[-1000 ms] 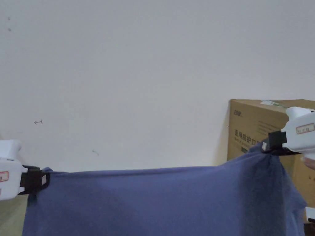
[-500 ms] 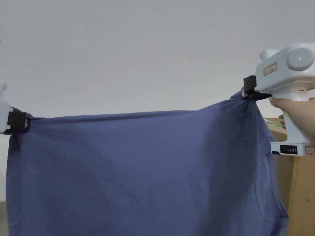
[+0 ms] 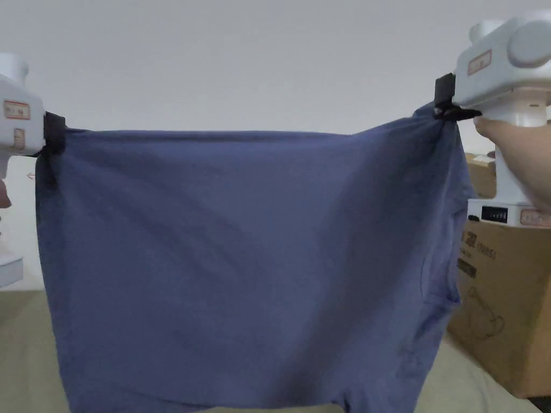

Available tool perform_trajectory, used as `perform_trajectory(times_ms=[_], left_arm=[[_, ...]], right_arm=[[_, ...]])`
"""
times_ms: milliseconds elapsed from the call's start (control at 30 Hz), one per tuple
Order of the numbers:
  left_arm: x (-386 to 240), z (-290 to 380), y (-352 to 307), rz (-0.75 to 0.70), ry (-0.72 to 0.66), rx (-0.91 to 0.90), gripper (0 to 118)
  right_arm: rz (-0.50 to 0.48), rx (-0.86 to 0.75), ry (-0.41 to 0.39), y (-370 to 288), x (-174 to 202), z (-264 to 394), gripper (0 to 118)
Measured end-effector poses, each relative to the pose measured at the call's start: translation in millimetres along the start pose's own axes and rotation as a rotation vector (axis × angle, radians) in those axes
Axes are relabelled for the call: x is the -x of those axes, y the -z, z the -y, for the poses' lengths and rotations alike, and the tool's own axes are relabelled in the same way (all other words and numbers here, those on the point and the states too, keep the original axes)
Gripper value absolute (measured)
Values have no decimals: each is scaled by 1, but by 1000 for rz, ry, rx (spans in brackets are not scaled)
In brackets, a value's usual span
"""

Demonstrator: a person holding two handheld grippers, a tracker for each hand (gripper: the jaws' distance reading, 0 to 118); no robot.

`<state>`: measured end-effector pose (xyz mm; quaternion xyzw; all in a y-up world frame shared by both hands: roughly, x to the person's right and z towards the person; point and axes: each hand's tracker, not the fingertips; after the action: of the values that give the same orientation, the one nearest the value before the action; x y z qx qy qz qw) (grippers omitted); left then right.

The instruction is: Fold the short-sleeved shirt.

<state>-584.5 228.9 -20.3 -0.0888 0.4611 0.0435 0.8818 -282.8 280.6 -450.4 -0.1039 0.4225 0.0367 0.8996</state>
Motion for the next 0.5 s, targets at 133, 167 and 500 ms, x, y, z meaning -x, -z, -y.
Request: perform_trajectory(times_ms=[133,167,500], left_arm=[[-6,78,33,46,-48,200,2],[-6,107,38,71,-73,252,2],[14,392,-56,156,-164,791,2]], right_arm=[[-25,252,110,56,-17,113,3],[-31,314,134,62,-19,146,3],[-83,894,97,-38,-59,462,3]])
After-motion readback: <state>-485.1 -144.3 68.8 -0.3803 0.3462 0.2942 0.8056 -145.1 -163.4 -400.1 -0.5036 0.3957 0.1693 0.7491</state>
